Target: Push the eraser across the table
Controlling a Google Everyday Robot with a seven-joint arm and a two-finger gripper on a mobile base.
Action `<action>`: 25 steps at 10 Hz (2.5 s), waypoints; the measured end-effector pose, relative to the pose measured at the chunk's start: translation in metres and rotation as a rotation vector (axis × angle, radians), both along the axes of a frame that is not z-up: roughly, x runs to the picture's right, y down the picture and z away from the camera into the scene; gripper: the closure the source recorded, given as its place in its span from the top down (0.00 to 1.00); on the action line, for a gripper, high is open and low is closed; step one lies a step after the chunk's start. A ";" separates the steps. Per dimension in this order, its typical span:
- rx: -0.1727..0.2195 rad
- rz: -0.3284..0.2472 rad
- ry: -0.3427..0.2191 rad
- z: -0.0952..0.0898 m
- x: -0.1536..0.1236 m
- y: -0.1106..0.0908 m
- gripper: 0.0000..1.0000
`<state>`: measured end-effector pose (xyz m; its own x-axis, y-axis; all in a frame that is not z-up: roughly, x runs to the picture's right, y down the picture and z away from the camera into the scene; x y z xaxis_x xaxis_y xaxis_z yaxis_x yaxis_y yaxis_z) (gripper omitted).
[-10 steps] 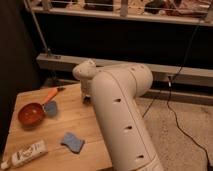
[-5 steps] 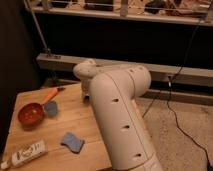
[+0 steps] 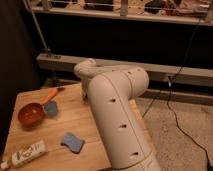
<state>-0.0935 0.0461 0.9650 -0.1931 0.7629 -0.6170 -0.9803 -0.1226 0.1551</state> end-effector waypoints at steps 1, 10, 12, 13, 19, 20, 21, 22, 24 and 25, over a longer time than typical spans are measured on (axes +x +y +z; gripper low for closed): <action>0.004 -0.002 0.005 0.001 0.002 -0.004 0.74; -0.017 0.003 0.018 0.018 0.008 -0.015 0.74; -0.029 0.004 0.020 0.023 0.010 -0.014 0.74; -0.031 0.004 0.023 0.026 0.012 -0.016 0.74; 0.068 -0.096 0.170 0.038 0.064 -0.093 0.74; 0.135 -0.111 0.240 0.030 0.081 -0.128 0.74; 0.200 -0.102 0.295 0.020 0.092 -0.158 0.74; 0.249 -0.091 0.332 0.012 0.100 -0.179 0.74; 0.268 -0.070 0.355 0.003 0.104 -0.189 0.74; 0.253 -0.057 0.339 0.000 0.100 -0.185 0.74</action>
